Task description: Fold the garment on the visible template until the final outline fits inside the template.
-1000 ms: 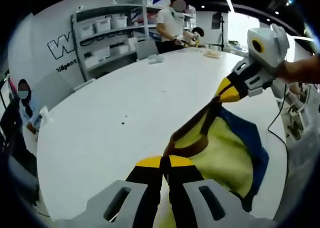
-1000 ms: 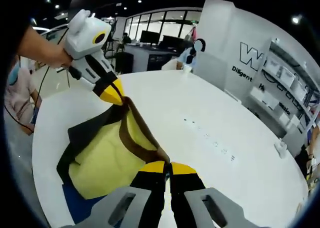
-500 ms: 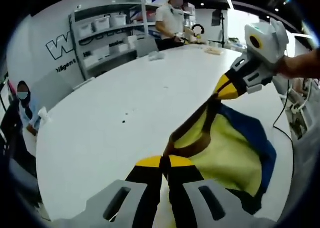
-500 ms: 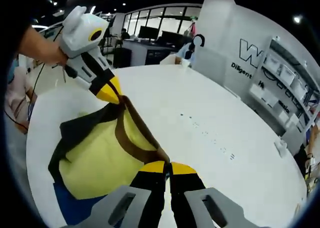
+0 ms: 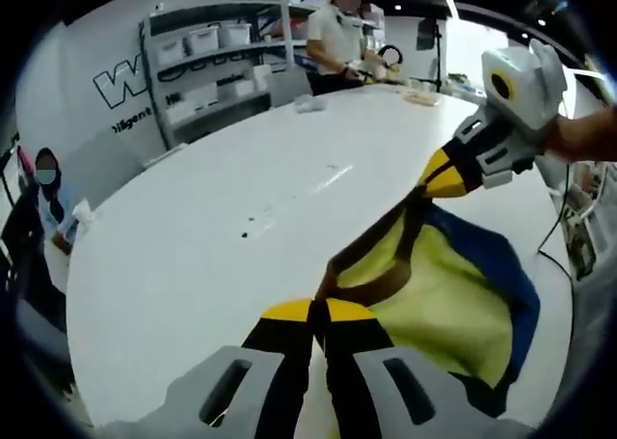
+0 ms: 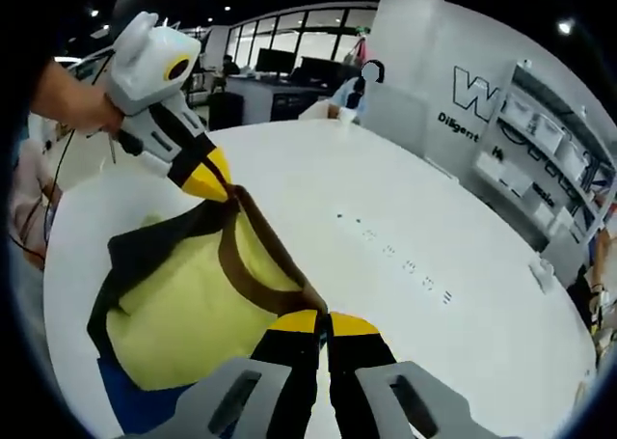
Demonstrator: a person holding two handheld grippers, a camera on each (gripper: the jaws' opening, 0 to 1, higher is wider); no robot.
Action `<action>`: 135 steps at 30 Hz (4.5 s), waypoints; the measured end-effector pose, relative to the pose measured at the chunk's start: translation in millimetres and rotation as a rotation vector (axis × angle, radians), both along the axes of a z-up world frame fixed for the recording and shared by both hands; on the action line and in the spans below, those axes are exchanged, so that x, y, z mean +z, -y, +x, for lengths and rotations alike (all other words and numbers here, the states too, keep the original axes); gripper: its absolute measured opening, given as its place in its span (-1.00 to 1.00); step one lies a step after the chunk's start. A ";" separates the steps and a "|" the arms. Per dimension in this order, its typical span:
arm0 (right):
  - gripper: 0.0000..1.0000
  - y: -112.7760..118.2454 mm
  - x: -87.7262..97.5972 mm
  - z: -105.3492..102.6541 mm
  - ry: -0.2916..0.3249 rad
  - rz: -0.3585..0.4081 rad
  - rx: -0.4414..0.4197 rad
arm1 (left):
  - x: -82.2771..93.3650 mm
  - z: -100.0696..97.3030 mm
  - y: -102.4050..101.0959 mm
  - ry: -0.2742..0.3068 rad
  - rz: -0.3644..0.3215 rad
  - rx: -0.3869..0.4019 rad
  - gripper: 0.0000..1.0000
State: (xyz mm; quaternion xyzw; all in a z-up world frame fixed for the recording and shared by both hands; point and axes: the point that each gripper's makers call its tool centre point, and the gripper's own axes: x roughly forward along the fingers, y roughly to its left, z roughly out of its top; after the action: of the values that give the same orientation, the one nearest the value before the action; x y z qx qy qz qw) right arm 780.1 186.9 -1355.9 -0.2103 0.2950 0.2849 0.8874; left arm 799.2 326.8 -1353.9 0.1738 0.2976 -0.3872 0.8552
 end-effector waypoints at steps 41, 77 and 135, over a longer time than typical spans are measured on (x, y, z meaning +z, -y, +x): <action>-1.00 7.0 -54.4 28.9 -0.013 -0.090 -0.011 | -49.6 21.5 -1.2 0.025 0.086 0.019 -0.77; -0.28 7.7 -40.8 -0.7 -0.033 0.063 -0.086 | -38.9 -3.8 -6.8 -0.013 0.024 0.052 -0.18; -0.54 -13.6 -57.4 -73.7 -0.156 0.083 -0.182 | -64.7 -90.2 2.3 -0.141 0.129 0.145 -0.62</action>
State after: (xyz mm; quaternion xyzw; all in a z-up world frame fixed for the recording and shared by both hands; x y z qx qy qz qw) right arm 706.4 200.5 -1413.2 -0.1231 0.3690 0.2306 0.8919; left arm 709.0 324.5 -1418.6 0.1787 0.3933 -0.3156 0.8449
